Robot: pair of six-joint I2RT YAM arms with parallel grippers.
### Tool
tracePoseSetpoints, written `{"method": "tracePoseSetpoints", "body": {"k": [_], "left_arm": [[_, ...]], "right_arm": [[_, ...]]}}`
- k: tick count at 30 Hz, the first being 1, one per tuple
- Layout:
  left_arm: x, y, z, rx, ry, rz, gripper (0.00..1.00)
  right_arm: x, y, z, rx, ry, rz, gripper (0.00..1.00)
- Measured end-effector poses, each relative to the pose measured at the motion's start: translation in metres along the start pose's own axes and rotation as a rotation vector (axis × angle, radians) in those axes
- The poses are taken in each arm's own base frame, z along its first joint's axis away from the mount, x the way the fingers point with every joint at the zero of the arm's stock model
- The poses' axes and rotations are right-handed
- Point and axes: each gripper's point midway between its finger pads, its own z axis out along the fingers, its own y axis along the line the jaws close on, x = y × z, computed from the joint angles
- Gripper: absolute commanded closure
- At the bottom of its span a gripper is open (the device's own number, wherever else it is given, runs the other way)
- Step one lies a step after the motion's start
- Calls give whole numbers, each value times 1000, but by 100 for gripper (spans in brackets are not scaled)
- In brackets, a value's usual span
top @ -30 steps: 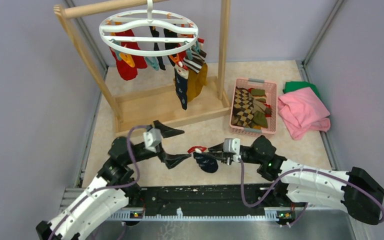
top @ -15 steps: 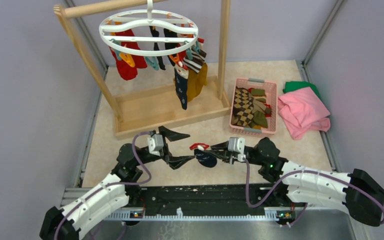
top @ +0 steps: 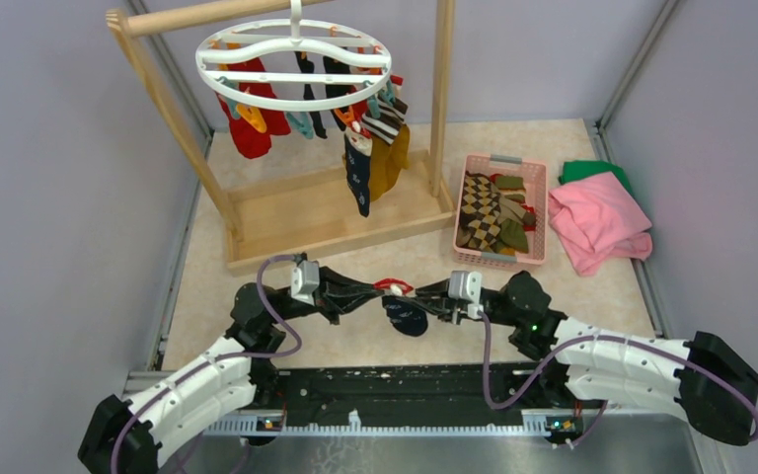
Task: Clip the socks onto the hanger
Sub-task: Pick up the sock from the bin.
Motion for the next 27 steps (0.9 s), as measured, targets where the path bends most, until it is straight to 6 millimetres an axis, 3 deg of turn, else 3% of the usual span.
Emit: {"method": "tracePoseSetpoints", "body": {"k": [4, 6, 8, 12, 15, 18, 22, 24, 27], "left_arm": [[-1, -3, 0, 17, 1, -1, 100], [0, -3, 1, 16, 10, -9, 100], [1, -2, 1, 13, 20, -16, 100], [3, -1, 0, 5, 30, -21, 100], [5, 0, 0, -3, 38, -25, 100], [5, 1, 0, -8, 44, -32, 100], [6, 4, 0, -19, 49, -39, 100], [7, 8, 0, -44, 50, -43, 88], [8, 21, -2, -113, 54, -64, 80]], "right_arm": [[0, 2, 0, -7, 0, 6, 56], [-1, 1, 0, -5, -3, 7, 48], [-2, 0, 0, -1, -5, 5, 47], [-13, -4, -4, 21, -31, -19, 51], [-21, -5, -6, 27, -49, -36, 59], [-20, -5, -6, 25, -45, -39, 73], [-16, -3, -6, 14, -33, -39, 100], [-14, 0, -6, 3, -27, -33, 100], [-12, 4, -5, -24, -22, -29, 100]]}}
